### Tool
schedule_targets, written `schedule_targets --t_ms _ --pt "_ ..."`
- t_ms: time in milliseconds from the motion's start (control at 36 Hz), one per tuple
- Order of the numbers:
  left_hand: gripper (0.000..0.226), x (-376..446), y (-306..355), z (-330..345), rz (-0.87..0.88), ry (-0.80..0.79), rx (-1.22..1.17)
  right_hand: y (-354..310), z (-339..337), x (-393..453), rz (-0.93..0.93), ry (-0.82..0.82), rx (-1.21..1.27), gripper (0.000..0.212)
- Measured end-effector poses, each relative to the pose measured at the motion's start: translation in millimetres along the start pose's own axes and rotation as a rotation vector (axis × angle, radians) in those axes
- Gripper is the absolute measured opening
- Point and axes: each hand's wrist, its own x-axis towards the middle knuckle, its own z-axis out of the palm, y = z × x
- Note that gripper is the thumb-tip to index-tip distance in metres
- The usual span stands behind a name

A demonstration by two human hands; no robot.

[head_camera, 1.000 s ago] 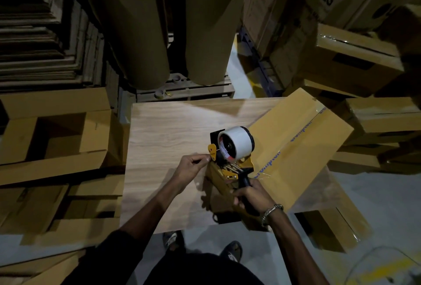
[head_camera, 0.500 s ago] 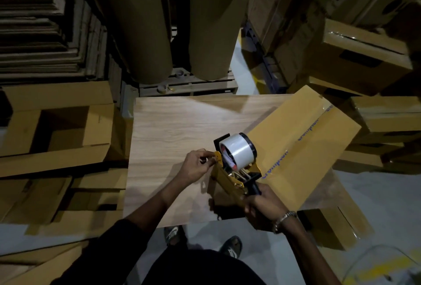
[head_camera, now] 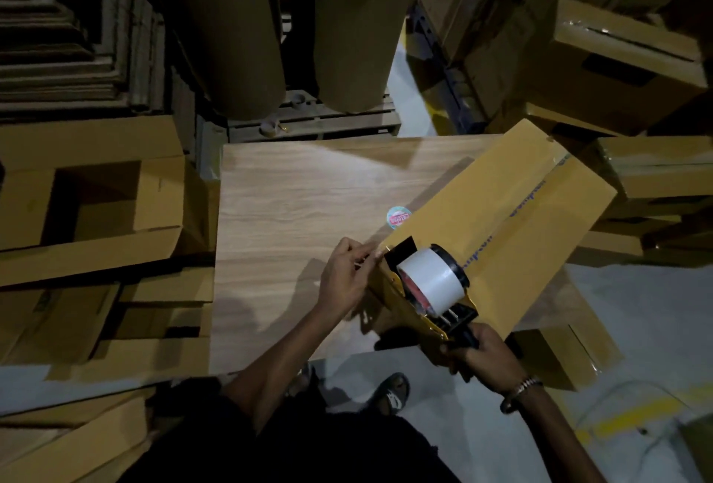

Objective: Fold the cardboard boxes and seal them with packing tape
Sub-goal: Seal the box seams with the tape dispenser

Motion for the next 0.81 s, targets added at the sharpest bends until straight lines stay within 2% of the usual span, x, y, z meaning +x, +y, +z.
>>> schedule_targets --t_ms 56,139,222,333,417,472,639,694,750,806 --pt "0.034 -6 -7 7 -0.026 0.017 -0.095 -3 3 -1 0.009 0.008 0.014 0.004" --pt "0.029 -11 -7 16 -0.078 -0.002 -0.190 -9 4 -4 0.034 0.017 0.026 0.022" --pt "0.037 -16 -14 25 -0.020 0.000 -0.060 -12 3 -10 0.011 0.001 0.009 0.029" --pt "0.046 -22 -16 34 0.079 0.007 0.063 -7 0 -16 -0.043 0.002 -0.048 0.009" --pt "0.051 -19 -20 41 -0.036 0.048 0.081 7 -5 -21 -0.066 0.027 -0.090 0.012" --pt "0.045 -19 -18 43 -0.105 0.067 0.088 17 -8 -28 -0.071 0.034 -0.114 0.009" --pt "0.038 -31 12 46 -0.159 0.195 0.093 19 -11 -25 -0.067 -0.014 -0.055 0.012" --pt "0.044 -38 21 47 -0.073 0.215 0.204 20 -12 -24 -0.071 -0.012 -0.022 0.015" --pt "0.052 -42 24 48 0.137 0.131 0.327 24 -13 -25 -0.076 -0.002 -0.003 0.014" --pt "0.066 -46 22 52 0.272 0.040 0.336 28 -12 -25 -0.078 -0.004 -0.008 0.010"
